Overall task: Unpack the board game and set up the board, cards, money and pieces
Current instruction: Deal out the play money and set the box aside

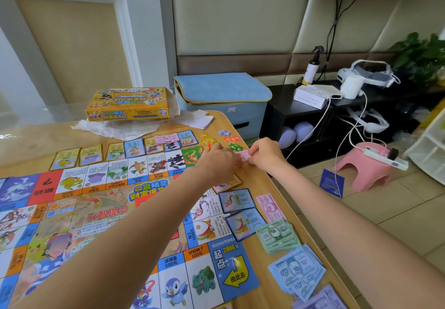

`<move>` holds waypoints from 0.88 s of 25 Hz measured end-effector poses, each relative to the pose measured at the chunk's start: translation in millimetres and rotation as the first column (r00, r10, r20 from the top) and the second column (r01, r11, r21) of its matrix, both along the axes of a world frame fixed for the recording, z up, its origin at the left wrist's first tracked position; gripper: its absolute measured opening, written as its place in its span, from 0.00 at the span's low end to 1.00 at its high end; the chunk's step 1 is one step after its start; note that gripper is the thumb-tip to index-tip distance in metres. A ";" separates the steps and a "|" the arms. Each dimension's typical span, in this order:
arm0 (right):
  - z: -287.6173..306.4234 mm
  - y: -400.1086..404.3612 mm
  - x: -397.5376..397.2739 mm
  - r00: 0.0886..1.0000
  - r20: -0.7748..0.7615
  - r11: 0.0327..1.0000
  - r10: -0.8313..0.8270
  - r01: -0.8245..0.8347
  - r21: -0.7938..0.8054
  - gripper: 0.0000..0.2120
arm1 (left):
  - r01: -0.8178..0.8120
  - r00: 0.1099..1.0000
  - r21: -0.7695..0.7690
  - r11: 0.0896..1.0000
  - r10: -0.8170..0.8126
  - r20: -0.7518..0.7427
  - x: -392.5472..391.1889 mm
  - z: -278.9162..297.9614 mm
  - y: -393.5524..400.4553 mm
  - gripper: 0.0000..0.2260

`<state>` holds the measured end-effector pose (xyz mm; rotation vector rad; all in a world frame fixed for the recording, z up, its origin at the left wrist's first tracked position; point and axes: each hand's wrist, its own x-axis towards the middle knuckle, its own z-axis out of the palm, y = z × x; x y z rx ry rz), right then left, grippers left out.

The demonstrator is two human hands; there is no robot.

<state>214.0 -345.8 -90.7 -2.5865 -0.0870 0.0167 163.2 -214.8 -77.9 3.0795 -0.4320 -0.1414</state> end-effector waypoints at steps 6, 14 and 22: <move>1.1 4.8 6.4 1.000 -0.014 1.000 -0.014 0.014 0.008 0.10 | 0.003 1.000 -0.035 0.999 -0.002 0.022 5.5 -4.6 4.8 0.20; 42.8 -26.2 -39.1 0.958 -0.043 0.959 0.283 -0.282 0.025 0.01 | 0.042 0.989 -0.385 0.922 0.015 0.144 -28.2 21.4 8.4 0.14; 47.9 -63.2 -124.9 0.769 -0.260 0.722 0.585 -0.639 -0.266 0.13 | 0.119 0.957 -0.318 0.941 -0.195 -0.217 -93.9 18.0 -34.1 0.16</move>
